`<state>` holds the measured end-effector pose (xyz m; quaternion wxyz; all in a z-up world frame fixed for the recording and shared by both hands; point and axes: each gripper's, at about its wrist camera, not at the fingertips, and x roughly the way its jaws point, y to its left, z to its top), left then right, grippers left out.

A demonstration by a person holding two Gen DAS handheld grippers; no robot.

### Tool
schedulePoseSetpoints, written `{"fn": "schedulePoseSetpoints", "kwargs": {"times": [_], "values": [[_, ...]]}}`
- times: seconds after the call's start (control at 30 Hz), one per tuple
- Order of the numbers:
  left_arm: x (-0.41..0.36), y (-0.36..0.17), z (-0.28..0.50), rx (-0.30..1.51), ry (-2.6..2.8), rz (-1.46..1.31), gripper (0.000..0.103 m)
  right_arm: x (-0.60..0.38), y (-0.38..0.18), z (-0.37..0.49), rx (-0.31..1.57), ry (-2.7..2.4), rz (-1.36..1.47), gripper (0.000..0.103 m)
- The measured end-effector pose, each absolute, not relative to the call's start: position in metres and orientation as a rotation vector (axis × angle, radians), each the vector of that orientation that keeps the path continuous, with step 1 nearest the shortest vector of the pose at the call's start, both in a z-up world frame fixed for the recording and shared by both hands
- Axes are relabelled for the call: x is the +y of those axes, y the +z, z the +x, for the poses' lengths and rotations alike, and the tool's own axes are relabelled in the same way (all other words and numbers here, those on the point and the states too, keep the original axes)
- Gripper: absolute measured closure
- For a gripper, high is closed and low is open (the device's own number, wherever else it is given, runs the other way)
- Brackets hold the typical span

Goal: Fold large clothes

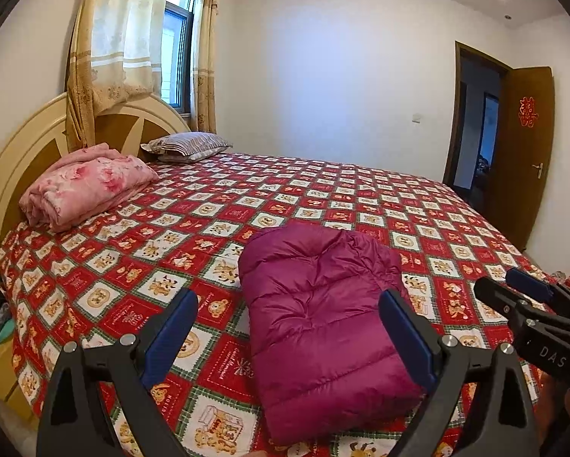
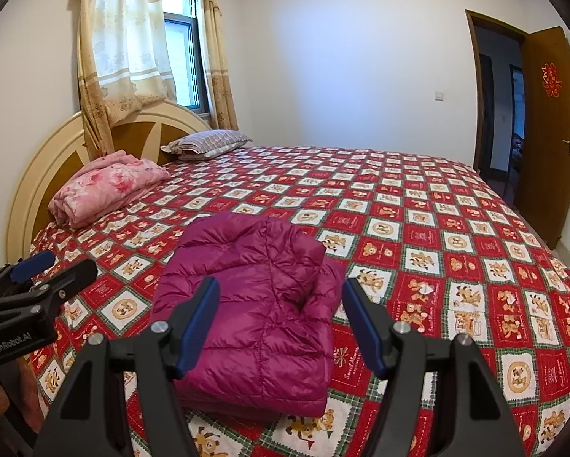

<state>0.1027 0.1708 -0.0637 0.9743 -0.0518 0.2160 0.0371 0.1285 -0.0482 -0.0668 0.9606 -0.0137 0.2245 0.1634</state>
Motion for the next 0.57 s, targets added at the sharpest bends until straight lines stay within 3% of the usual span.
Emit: {"fn": "schedulePoseSetpoints", "kwargs": {"times": [0.57], "values": [[0.1657, -0.0698, 0.1018, 0.422, 0.134, -0.051, 0.006, -0.0478, -0.0666, 0.1288, 0.456, 0.330, -0.026, 0.033]]}}
